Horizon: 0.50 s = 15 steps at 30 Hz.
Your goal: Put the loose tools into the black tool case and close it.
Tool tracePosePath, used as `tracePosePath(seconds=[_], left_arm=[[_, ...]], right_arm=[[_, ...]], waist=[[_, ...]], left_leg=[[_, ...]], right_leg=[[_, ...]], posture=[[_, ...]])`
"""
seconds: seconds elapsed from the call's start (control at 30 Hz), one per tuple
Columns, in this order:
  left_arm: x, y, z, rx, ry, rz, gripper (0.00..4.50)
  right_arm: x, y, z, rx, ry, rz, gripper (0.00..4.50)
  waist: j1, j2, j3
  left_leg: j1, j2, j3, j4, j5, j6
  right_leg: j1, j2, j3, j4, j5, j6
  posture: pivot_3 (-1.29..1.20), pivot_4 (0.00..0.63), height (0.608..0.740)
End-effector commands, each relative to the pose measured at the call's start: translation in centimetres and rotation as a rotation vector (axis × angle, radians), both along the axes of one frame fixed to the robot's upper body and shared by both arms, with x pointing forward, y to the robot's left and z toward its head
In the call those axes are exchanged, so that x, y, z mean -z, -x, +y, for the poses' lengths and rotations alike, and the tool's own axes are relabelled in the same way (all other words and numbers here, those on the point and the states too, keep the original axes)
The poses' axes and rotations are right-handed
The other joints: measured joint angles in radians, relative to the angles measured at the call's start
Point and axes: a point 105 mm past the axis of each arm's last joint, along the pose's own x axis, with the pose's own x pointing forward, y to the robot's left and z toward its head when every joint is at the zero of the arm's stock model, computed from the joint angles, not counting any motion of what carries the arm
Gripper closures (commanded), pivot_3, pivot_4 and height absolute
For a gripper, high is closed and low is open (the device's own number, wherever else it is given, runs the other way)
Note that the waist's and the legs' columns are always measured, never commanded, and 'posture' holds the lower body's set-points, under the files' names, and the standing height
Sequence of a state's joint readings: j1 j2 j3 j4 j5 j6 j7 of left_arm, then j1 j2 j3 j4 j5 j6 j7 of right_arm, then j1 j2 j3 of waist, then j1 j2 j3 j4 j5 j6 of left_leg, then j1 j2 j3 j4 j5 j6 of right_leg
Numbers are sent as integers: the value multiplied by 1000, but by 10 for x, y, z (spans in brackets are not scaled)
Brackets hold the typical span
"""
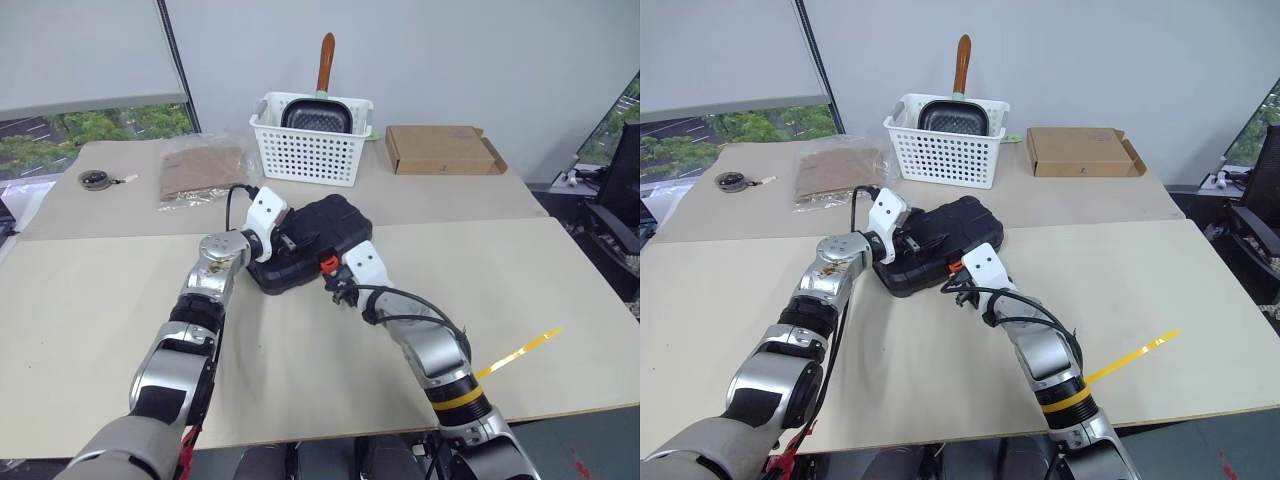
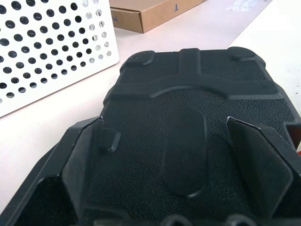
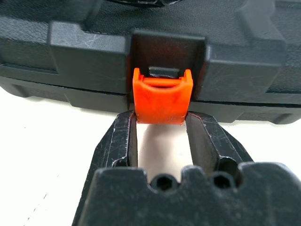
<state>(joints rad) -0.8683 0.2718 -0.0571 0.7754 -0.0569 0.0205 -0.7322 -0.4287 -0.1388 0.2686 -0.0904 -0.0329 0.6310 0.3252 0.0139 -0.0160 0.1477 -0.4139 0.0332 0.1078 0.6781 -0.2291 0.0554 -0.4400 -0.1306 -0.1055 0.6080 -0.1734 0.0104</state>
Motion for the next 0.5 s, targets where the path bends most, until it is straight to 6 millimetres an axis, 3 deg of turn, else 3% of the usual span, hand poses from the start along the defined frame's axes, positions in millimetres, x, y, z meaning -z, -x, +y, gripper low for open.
tracePosePath(seconds=[0.03, 0.5], left_arm=[[49, 11, -2, -1, -63, 145, 0], [51, 12, -4, 5, -61, 152, 0]], right_arm=[[-23, 4, 4, -22, -21, -69, 3245], [-35, 1, 7, -16, -41, -105, 3245]], waist=[[0, 0, 0], [0, 1, 0]], left_leg=[[0, 0, 0, 0, 0, 0], [0, 1, -2, -1, 0, 0]], right_leg=[[0, 0, 0, 0, 0, 0], [-1, -1, -5, -6, 0, 0]], posture=[[0, 150, 700], [0, 150, 700]])
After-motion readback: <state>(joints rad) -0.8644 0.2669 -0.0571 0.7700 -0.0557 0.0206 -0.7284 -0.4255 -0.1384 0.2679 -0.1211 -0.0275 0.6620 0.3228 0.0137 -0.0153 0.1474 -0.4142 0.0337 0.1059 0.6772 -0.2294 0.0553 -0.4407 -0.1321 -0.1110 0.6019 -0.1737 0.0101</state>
